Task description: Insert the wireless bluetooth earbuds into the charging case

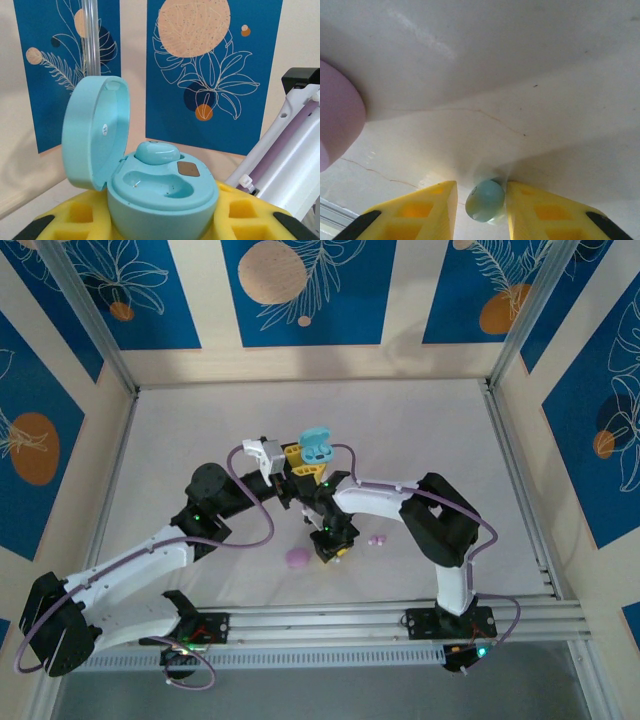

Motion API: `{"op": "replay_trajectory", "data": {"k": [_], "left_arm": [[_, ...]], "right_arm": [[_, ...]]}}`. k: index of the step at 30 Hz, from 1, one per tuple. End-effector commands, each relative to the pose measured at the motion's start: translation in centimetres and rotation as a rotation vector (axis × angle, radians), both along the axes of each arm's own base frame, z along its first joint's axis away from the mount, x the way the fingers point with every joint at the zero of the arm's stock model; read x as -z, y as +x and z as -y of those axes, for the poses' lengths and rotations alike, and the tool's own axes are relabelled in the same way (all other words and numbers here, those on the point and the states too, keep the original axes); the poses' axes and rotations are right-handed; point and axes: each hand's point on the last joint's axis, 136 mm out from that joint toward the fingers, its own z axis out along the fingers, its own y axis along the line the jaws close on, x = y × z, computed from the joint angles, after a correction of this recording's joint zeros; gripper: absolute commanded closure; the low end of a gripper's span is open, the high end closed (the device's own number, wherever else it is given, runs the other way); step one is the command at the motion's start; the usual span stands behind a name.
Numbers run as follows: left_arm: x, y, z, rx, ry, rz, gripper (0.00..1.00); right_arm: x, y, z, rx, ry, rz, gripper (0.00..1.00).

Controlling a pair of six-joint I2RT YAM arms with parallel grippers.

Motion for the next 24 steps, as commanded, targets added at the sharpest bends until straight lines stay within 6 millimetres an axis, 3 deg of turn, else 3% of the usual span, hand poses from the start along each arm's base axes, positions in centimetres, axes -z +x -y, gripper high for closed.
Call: {"op": "replay_trajectory", "data": {"k": [1, 8, 13, 18, 24], "left_arm": [[-0.9, -0.6, -0.3, 0.001, -0.040, 0.020, 0.74], [-1.0, -0.6, -0.4, -0.003, -0.039, 0.024, 0.74], [-0.8, -0.3, -0.3, -0.011, -0.031, 0.020, 0.74], [-0.4, 0.0, 0.0, -0.017, -0.023, 0.015, 0.74], [0.5, 0.9, 0.6, -0.024, -0.007, 0.001, 0.74]], "right_arm": [[0.4, -0.6, 0.5, 0.013, -0.049, -0.020, 0.70], [-1.0, 0.7, 0.8, 0.122, 0.041, -0.006, 0.77], [-4.4, 2.6, 1.5, 0.265, 0.218, -0.018, 0.77], [-11.2, 5.6, 2.7, 0.445, 0.545, -0.003, 0.77], [-21.7, 8.3, 5.8, 0.549, 0.878, 0.117, 0.77]]}}
